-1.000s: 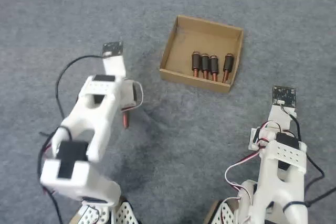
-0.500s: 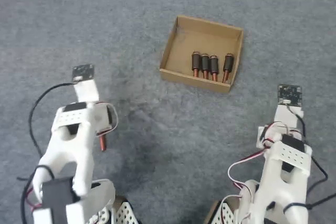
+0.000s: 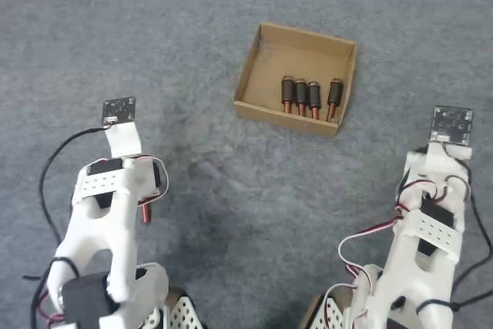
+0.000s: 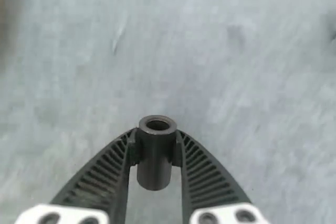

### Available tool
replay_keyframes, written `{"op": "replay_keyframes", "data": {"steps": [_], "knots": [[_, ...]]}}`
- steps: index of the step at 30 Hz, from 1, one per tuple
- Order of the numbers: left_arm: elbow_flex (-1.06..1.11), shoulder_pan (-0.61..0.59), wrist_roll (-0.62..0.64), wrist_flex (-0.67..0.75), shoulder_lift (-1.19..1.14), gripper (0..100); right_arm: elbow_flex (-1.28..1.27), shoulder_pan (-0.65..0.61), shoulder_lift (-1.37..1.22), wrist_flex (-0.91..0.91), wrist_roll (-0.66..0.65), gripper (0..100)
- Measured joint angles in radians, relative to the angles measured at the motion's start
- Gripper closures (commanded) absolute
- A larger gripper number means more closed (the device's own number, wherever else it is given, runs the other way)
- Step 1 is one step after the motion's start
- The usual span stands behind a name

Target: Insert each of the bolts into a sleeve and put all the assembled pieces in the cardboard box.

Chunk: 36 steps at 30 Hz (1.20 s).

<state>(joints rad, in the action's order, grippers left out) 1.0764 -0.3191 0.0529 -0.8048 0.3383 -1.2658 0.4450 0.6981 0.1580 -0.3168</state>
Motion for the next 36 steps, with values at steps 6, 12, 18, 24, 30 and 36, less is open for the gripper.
{"op": "replay_keyframes", "data": {"steps": [6,12,18,24,30,36], "knots": [[0.0,0.0,0.0,0.002,0.0,99,-0.002,-0.009,0.0,-0.201,0.0,99.3],[0.0,0.0,0.0,0.002,0.0,99,-0.002,-0.074,0.0,-0.361,0.0,99.3],[0.0,0.0,0.0,0.002,0.0,99,-0.002,-0.17,0.0,-0.453,0.0,99.3],[0.0,0.0,0.0,0.002,0.0,99,-0.002,-0.261,-0.031,-0.473,0.071,99.2],[0.0,0.0,0.0,0.002,0.0,99,0.121,-0.281,-0.25,-0.528,0.358,99.2],[0.015,0.0,0.0,0.028,0.009,99,0.147,-0.367,-0.474,-0.838,0.43,99.2]]}}
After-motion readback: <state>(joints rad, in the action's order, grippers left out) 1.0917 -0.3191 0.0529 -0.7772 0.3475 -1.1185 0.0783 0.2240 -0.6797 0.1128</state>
